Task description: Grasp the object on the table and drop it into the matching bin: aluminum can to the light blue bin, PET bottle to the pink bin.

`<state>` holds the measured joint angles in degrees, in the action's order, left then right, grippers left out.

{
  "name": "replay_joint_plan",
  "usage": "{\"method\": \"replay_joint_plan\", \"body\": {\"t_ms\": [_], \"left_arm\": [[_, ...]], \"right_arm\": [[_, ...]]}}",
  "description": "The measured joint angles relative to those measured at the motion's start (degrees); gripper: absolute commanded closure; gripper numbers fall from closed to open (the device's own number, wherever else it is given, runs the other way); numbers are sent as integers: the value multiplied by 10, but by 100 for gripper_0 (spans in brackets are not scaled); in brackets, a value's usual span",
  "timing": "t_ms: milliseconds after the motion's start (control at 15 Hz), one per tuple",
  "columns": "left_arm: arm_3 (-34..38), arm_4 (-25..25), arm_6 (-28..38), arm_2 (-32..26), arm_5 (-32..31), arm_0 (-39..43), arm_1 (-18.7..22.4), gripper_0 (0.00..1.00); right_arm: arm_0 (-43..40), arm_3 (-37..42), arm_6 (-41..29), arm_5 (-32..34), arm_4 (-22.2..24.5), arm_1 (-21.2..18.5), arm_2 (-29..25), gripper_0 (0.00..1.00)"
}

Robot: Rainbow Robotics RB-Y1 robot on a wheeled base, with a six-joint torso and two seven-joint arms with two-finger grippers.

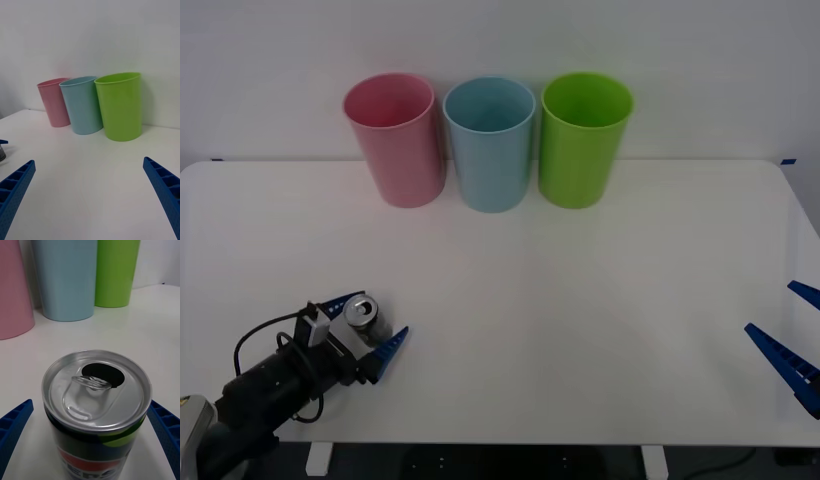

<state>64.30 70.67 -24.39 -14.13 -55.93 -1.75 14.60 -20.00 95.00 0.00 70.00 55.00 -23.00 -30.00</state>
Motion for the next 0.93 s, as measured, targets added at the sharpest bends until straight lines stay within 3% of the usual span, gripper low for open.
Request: {"method": "replay_joint_plan", "body": {"t_ms": [400,467,533,600,933], "left_arm": [[0,-10,-4,9,11,0,0,0],[0,-11,-4,9,11,0,0,62],[-1,-12,-4,9,11,0,0,94],[-1,-14,-4,11,11,1,0,100],[-1,-21,-6,12,11,4,1,100]], "right_arm": [[0,0,0,0,0,0,0,0],[0,0,0,0,0,0,0,0],[0,0,0,0,0,0,0,0],[0,0,0,0,0,0,0,0],[0,0,0,0,0,0,0,0]]}}
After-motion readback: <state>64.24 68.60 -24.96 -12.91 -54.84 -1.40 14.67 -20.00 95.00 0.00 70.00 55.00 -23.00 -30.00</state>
